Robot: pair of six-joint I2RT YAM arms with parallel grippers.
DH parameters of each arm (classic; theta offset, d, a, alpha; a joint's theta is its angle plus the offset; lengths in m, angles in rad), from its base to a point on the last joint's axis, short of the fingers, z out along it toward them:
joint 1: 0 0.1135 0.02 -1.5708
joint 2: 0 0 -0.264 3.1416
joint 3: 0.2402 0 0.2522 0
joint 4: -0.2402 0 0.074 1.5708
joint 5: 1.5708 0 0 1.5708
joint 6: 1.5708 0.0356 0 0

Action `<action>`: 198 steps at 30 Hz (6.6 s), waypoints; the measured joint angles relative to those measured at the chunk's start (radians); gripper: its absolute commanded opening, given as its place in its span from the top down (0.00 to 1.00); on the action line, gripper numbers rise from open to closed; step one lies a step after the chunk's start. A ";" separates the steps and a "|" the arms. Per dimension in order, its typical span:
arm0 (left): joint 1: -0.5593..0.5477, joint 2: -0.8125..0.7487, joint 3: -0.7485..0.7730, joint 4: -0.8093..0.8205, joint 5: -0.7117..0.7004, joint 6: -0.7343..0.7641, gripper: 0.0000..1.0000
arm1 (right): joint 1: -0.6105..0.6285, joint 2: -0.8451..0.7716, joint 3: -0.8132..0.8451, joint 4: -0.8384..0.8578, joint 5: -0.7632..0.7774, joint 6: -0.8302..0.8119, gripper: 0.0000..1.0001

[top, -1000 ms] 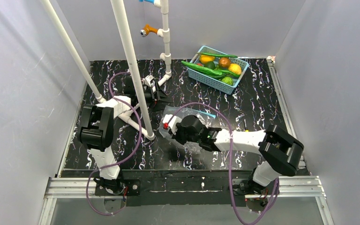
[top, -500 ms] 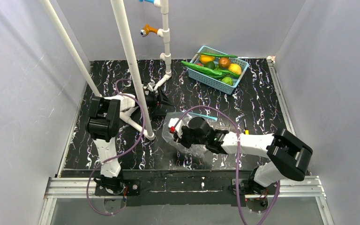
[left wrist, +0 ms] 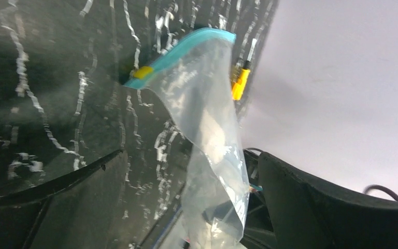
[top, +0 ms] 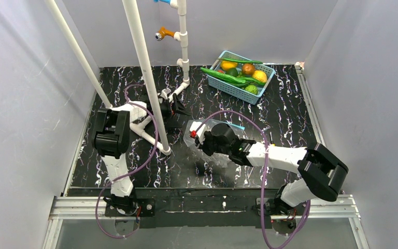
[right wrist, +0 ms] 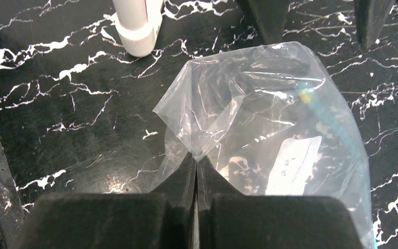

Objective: Place the food in the zip-top bag and seal the zipper
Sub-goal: Open the zipper of the food storage bag.

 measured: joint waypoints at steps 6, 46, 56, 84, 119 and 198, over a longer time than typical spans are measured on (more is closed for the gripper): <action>-0.007 0.026 -0.119 0.315 0.122 -0.257 0.06 | 0.007 0.008 0.041 -0.012 -0.013 -0.006 0.99; -0.138 -0.424 -0.206 0.142 0.089 0.727 1.00 | -0.607 0.459 0.959 -1.043 -1.027 -0.174 0.13; -0.153 -0.444 -0.217 0.151 0.119 0.737 1.00 | -0.568 0.547 1.043 -1.050 -1.156 -0.182 0.16; -0.175 -0.482 -0.208 0.101 -0.209 0.649 0.33 | -0.523 0.174 0.576 -0.633 -0.798 0.221 0.99; 0.125 -0.320 -0.304 0.766 -0.010 -0.243 0.27 | -0.207 0.547 0.923 -0.351 -0.093 0.351 0.99; -0.020 -0.374 -0.211 0.317 -0.159 0.032 1.00 | -0.074 0.253 0.538 -0.383 0.040 0.553 0.63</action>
